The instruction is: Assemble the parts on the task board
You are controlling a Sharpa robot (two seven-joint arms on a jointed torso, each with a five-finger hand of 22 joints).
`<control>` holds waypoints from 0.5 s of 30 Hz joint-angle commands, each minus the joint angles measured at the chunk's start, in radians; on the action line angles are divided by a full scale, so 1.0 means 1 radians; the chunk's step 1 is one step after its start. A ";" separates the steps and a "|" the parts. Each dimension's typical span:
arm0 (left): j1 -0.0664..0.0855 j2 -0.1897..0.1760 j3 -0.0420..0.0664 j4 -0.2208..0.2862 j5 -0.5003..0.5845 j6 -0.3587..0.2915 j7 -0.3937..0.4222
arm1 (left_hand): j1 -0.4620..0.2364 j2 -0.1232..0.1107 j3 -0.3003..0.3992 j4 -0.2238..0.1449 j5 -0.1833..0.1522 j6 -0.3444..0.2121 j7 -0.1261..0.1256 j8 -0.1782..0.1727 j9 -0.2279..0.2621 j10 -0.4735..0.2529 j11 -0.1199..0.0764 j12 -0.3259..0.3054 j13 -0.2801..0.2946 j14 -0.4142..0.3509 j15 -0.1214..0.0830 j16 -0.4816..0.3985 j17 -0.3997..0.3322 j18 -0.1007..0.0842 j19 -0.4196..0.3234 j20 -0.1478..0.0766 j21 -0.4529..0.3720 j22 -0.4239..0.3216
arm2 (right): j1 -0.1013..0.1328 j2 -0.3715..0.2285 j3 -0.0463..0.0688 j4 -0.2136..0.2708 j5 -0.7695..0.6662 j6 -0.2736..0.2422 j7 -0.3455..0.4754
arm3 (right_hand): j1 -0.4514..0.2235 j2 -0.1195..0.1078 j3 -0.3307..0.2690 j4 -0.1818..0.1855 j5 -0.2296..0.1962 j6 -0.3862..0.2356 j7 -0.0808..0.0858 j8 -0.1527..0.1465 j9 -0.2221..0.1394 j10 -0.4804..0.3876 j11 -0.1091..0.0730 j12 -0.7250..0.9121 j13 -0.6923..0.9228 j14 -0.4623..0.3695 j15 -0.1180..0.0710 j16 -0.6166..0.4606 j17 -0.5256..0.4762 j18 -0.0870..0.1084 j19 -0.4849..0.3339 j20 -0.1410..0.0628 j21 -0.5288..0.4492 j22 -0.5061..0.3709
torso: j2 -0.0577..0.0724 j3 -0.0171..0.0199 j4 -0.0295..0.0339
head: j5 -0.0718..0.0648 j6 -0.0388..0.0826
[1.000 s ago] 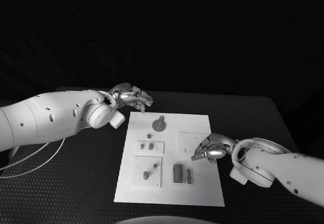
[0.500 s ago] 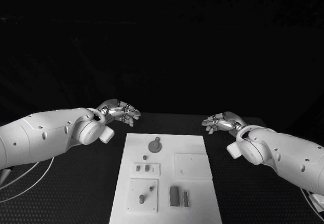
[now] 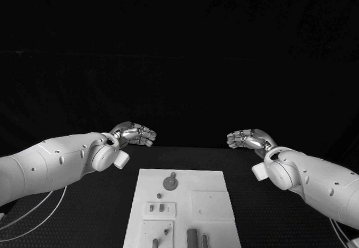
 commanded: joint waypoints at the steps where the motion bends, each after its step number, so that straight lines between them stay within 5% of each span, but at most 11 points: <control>1: 0.000 0.000 0.000 0.000 0.000 0.000 0.000 | -0.304 0.083 -0.552 0.259 -0.057 -0.786 -0.162 -0.291 -0.477 -0.314 -0.139 -0.070 -0.240 -0.798 -0.138 -0.445 -0.524 -0.022 -0.788 -0.045 -0.065 -0.928 | 0.000 0.000 0.000 0.000 0.000 0.000 0.000 | -0.952 0.028 -0.647 0.267 -0.054 -0.783 -0.168 -0.163 -0.598 -0.938 -0.143 -0.281 -0.179 -0.730 -0.155 -0.510 -0.365 -0.138 -0.475 -0.215 -0.319 -0.312 | 0.000 0.0000 0.0001 | 0.000 0.000; 2: -0.001 0.000 0.001 0.002 0.001 -0.002 0.001 | -1.012 0.083 -0.552 0.259 -0.057 -0.786 -0.162 -0.291 -0.477 -0.328 -0.139 -0.070 -0.240 -0.798 -0.138 -0.445 -0.524 -0.022 -0.788 -0.045 -0.065 -0.928 | 0.000 -0.001 0.000 0.002 0.001 -0.002 0.001 | -0.952 0.028 -0.647 0.267 -0.054 -0.783 -0.168 -0.163 -0.598 -0.938 -0.143 -0.281 -0.179 -0.730 -0.155 -0.510 -0.365 -0.138 -0.475 -0.215 -0.319 -0.327 | -0.001 0.0000 0.0012 | -0.001 0.000; 3: -0.003 -0.002 0.002 0.008 0.002 -0.009 0.004 | -1.012 0.083 -0.552 0.259 -0.057 -0.786 -0.162 -0.291 -0.477 -1.045 -0.139 -0.070 -0.240 -0.798 -0.138 -0.445 -0.524 -0.022 -0.788 -0.045 -0.065 -0.928 | -0.002 -0.003 0.001 0.009 0.006 -0.009 0.003 | -0.952 0.028 -0.647 0.267 -0.054 -0.783 -0.168 -0.163 -0.598 -0.938 -0.143 -0.281 -0.179 -0.730 -0.155 -0.510 -0.365 -0.138 -0.475 -0.215 -0.319 -1.034 | -0.003 -0.0001 0.0045 | -0.004 0.000; 8: -0.020 -0.012 0.016 0.058 0.017 -0.065 0.028 | -1.012 0.083 -0.552 0.259 -0.057 -0.786 -0.162 -0.291 -0.477 -1.045 -0.139 -0.070 -0.240 -0.798 -0.138 -0.445 -0.524 -0.022 -0.788 -0.045 -0.065 -0.928 | -0.013 -0.020 0.005 0.065 0.040 -0.061 0.024 | -0.952 0.028 -0.647 0.267 -0.054 -0.783 -0.168 -0.163 -0.598 -0.938 -0.143 -0.281 -0.179 -0.730 -0.155 -0.510 -0.365 -0.138 -0.475 -0.215 -0.319 -1.034 | -0.020 -0.0004 0.0327 | -0.027 0.001; 13: -0.057 -0.035 0.046 0.167 0.049 -0.188 0.082 | -1.012 0.083 -0.552 0.259 -0.057 -0.786 -0.162 -0.291 -0.477 -1.045 -0.139 -0.070 -0.240 -0.798 -0.138 -0.445 -0.524 -0.022 -0.788 -0.045 -0.065 -0.928 | -0.037 -0.057 0.014 0.189 0.116 -0.177 0.070 | -0.952 0.028 -0.647 0.267 -0.054 -0.783 -0.168 -0.163 -0.598 -0.938 -0.143 -0.281 -0.179 -0.730 -0.155 -0.510 -0.365 -0.138 -0.475 -0.215 -0.319 -1.034 | -0.041 -0.0009 0.0659 | -0.054 0.003; 15: -0.074 -0.046 0.061 0.219 0.065 -0.247 0.107 | -1.012 0.083 -0.552 0.259 -0.057 -0.786 -0.162 -0.291 -0.477 -1.045 -0.139 -0.070 -0.240 -0.798 -0.138 -0.445 -0.524 -0.022 -0.788 -0.045 -0.065 -0.928 | -0.049 -0.075 0.019 0.247 0.152 -0.231 0.091 | -0.952 0.028 -0.647 0.267 -0.054 -0.783 -0.168 -0.163 -0.598 -0.938 -0.143 -0.281 -0.179 -0.730 -0.155 -0.510 -0.365 -0.138 -0.475 -0.215 -0.319 -1.034 | -0.044 -0.0010 0.0700 | -0.058 0.003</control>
